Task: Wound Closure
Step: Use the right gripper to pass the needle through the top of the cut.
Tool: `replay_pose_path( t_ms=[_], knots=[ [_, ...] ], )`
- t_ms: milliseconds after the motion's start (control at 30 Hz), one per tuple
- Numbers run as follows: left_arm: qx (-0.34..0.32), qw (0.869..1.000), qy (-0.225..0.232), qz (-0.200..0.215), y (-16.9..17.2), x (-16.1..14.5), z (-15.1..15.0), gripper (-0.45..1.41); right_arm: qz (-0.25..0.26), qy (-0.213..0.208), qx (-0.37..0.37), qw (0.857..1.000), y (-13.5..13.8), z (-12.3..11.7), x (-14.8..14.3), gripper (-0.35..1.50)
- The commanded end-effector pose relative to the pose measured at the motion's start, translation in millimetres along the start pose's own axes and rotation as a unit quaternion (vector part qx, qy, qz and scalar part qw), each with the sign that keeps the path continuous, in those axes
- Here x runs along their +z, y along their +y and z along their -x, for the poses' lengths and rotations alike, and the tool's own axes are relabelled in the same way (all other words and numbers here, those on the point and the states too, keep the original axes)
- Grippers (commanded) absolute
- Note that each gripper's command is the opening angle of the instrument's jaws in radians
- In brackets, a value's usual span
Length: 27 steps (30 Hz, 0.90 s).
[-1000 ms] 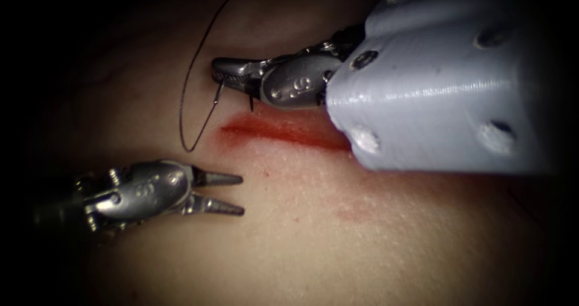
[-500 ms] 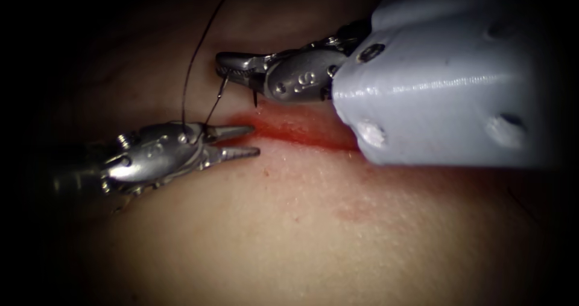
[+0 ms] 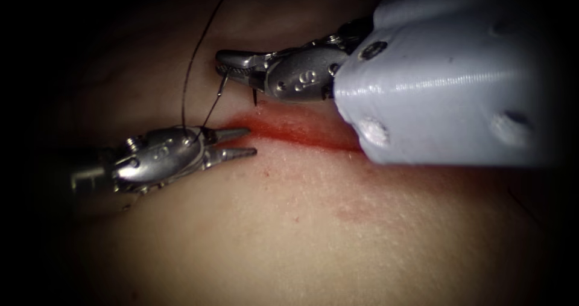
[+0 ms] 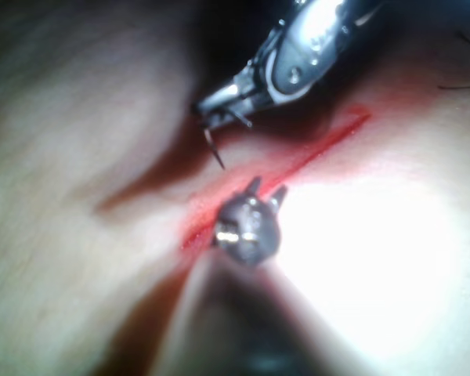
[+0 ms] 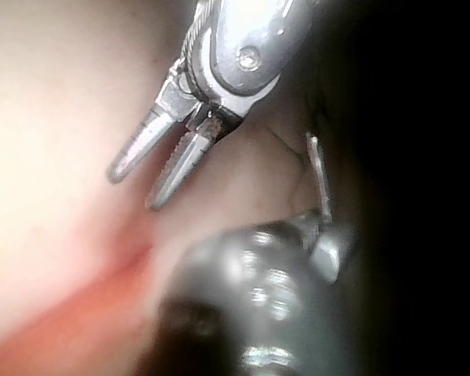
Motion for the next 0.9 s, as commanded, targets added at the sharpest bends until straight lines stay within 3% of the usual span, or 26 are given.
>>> replay_pose_path(
  t_ms=[33, 400, 900],
  knots=[
    [0.001, 1.000, -0.002, 0.000, 0.0, 1.0, 0.7, -0.07, 0.000, 0.001, -0.001, 1.000, -0.4, 0.1, 0.6, -0.35],
    [-0.012, 0.999, -0.037, -0.009, -2.3, 2.4, 5.7, -0.10, 0.001, 0.002, -0.001, 1.000, -0.5, 0.0, 0.5, -0.35],
    [-0.030, 0.998, -0.052, 0.014, -1.9, 5.8, 9.4, -0.06, 0.004, 0.000, -0.002, 1.000, -0.7, 0.0, 0.8, -0.35]
  ],
)
